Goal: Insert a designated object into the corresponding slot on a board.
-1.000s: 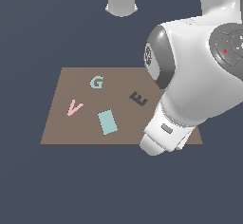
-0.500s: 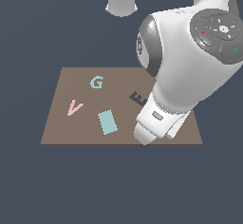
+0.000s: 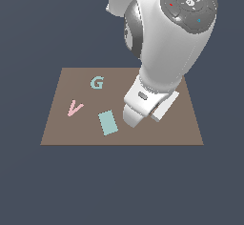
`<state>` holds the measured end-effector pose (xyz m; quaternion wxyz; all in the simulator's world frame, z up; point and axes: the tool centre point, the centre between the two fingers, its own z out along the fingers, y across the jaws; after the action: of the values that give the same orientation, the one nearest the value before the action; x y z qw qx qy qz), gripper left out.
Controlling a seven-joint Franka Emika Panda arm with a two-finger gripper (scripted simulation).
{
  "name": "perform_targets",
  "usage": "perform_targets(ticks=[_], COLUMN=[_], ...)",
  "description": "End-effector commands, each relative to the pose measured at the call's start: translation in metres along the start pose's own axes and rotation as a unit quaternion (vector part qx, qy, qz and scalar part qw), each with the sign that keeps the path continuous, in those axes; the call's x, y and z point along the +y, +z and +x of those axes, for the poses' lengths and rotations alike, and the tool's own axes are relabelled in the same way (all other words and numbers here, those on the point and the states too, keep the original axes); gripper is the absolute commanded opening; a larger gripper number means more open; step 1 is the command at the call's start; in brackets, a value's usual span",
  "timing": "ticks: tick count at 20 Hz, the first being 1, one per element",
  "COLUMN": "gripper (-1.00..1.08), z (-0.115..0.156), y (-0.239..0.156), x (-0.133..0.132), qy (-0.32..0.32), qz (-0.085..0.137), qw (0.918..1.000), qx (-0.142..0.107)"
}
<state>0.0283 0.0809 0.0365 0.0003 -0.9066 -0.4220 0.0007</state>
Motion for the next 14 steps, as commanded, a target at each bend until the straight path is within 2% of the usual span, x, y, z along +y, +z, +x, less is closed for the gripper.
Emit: perform_targets(ticks=[1, 7, 14], gripper=[-1.0, -1.0, -1.0], z=[-0.011, -0.029, -0.034], y=[-0.001, -0.003, -0.003], x=[-0.004, -0.009, -0.011], qy=[-0.001, -0.001, -0.001], qz=[0.0, 0.0, 0.0], qw=[1.0, 1.0, 1.0], qx=[0.0, 0.0, 0.0])
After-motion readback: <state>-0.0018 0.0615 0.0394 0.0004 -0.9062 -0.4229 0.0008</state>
